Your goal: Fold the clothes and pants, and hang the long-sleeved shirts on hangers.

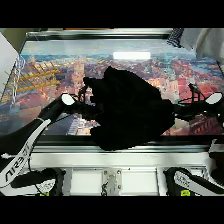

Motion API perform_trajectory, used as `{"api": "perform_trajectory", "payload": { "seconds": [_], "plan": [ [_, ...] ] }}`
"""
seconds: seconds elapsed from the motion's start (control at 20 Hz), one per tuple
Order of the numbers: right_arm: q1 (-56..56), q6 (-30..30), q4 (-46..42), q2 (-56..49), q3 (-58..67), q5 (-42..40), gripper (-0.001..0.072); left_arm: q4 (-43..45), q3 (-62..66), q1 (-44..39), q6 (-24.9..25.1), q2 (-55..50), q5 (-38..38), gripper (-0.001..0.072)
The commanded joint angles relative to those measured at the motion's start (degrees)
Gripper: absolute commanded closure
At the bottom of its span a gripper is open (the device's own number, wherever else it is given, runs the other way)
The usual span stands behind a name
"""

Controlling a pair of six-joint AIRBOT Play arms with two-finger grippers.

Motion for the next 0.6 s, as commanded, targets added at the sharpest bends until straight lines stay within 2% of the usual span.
{"api": "perform_trajectory", "payload": {
  "seconds": [0.0,0.2,0.25,0.3,0.35,0.45,0.5,0.55],
  "plan": [
    [0.07,-2.8,4.46,-4.63,-0.24,0.31,0.0012,-2.91,4.79,-2.49,2.01,-5.49,0.79,-0.0013],
    [0.13,-4.52,5.6,-5.31,-0.24,0.24,0.003,-2.82,12.02,-2.84,2.01,-8.28,0.79,-0.0011],
    [0.15,-5.42,5.64,-5.33,-0.24,0.35,0.0145,-2.84,13.4,-2.86,2.01,-8.63,0.81,-0.0008],
    [0.15,-5.97,5.64,-5.33,-0.24,0.42,0.0262,-2.84,14.64,-2.86,2.01,-8.92,0.81,0.0124],
    [0.15,-5.97,5.6,-5.33,-0.24,0.35,0.0366,-2.82,15.82,-2.86,1.99,-9.25,0.87,0.0309],
    [0.13,-5.97,5.6,-5.16,-0.2,0.11,0.0638,-2.73,17.81,-2.73,2.03,-9.51,0.96,0.0697],
    [0.04,-5.95,5.6,-4.74,-0.11,-0.33,0.0695,-2.64,19.04,-2.34,1.95,-9.46,0.85,0.0694],
    [-0.09,-5.95,5.49,-3.89,0.37,-0.87,0.0694,-2.58,21.14,-1.57,1.92,-9.31,-0.02,0.0694]
  ]
}}
